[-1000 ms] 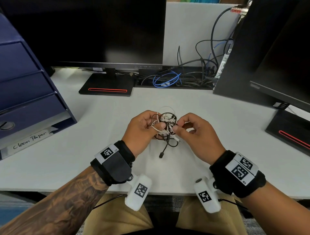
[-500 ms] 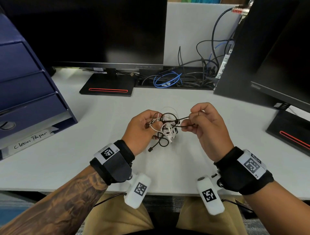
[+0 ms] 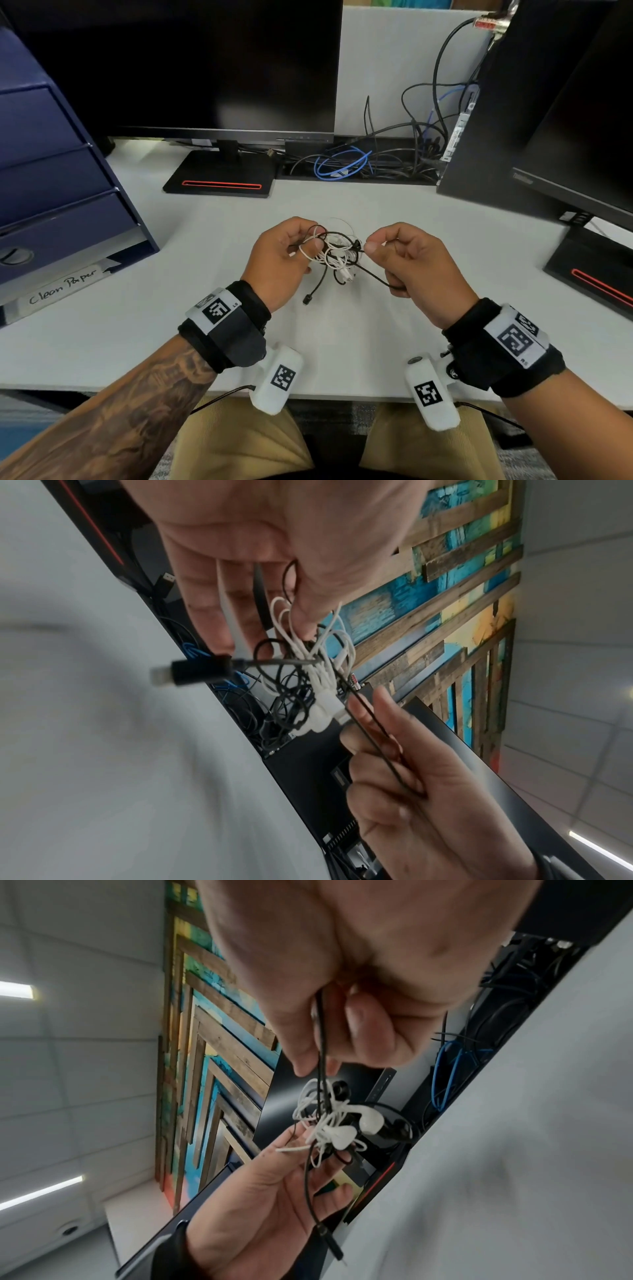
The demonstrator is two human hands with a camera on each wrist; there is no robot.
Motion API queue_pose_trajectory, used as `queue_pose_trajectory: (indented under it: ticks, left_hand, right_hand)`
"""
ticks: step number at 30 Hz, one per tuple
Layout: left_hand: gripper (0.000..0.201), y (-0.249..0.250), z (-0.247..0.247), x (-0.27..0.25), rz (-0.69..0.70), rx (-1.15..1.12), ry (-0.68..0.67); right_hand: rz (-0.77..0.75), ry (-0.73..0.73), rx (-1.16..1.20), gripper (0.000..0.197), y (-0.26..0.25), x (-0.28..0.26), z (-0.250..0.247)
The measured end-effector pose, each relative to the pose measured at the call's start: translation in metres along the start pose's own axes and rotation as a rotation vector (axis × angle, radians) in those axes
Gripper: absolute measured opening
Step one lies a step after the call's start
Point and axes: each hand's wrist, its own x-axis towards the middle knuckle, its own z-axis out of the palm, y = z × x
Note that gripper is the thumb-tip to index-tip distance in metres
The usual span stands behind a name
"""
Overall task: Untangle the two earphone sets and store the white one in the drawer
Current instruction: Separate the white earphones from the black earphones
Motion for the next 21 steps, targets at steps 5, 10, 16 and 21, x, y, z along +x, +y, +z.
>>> queue_pose_trajectory:
  ticks: [5, 10, 16, 21]
  left_hand:
    - [0.021, -0.0006, -0.0035, 0.0019, 0.002, 0.016, 0.035]
    - [0.018, 0.0008, -0.0012, 0.0013, -0.017, -0.075, 0.024]
    - [0.02, -0.0023, 0.0003, -0.0001, -0.009, -0.008, -0.006]
    - [0.02, -0.0037, -0.0076, 0.0047, 0.014, 0.09, 0.035]
  right_hand:
    - [-0.015, -0.059, -0.102, 0.012, -0.0001, -0.0006, -0.0021]
    - [-0.018, -0.087, -0.25, 0.008, 0.0063, 0.0016, -0.0031]
    - [-0.075, -0.028, -0.189, 0.015, 0.0054, 0.0011, -0.0013]
    - [-0.15, 0.055, -0.193, 0.015, -0.0004, 0.0029, -0.007]
